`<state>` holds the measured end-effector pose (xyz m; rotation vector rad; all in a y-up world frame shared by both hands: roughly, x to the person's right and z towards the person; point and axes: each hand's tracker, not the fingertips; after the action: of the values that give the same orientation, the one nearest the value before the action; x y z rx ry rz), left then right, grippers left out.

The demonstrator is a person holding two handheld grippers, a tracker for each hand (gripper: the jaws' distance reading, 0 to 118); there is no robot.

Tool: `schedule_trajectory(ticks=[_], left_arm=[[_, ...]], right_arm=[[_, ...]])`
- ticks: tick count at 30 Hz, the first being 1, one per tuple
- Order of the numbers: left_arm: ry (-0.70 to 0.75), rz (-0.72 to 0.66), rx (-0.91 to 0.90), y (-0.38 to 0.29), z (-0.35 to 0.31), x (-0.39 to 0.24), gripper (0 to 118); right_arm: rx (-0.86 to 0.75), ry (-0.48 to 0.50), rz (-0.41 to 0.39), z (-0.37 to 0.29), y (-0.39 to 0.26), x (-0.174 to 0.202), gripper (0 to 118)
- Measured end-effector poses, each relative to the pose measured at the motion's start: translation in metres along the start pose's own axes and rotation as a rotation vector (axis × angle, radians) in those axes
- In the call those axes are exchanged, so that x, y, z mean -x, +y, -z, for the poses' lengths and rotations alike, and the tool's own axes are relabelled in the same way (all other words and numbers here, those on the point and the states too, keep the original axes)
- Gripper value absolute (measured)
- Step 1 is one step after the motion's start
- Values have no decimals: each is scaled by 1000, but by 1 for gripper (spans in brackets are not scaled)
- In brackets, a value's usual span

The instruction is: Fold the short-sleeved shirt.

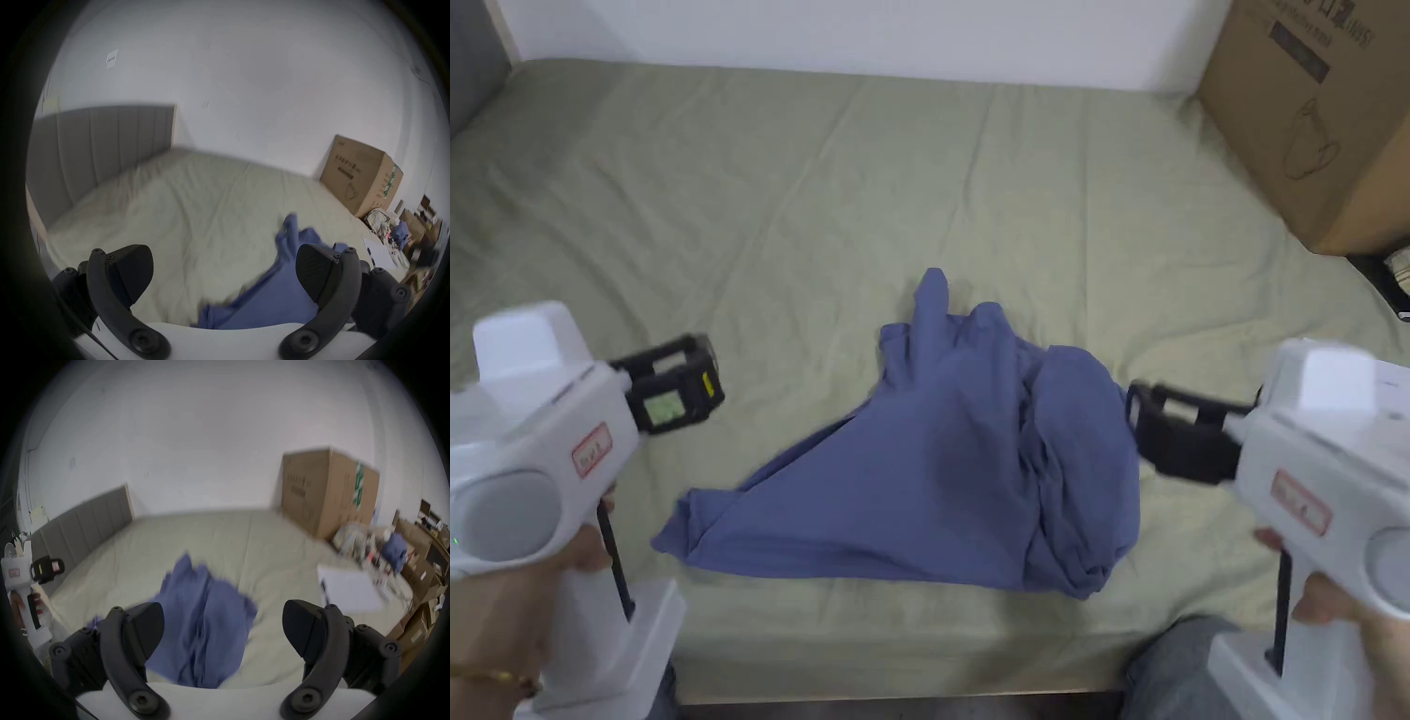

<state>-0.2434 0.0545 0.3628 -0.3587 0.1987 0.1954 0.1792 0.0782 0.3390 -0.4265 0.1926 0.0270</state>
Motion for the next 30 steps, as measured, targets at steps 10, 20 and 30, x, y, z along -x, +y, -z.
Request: schedule_trajectory(ticks=[10,20,30], left_arm=[[-34,182,-183,3,-36,-46,98],[-76,176,-92,-19,-38,-42,0],[-28,168,12,-4,-27,-11,0]], right_arm=[[-276,-88,-12,-45,19,17,108],[-231,-66,31,-41,-4,19,0],[-221,-55,7,-37,-3,23,0]])
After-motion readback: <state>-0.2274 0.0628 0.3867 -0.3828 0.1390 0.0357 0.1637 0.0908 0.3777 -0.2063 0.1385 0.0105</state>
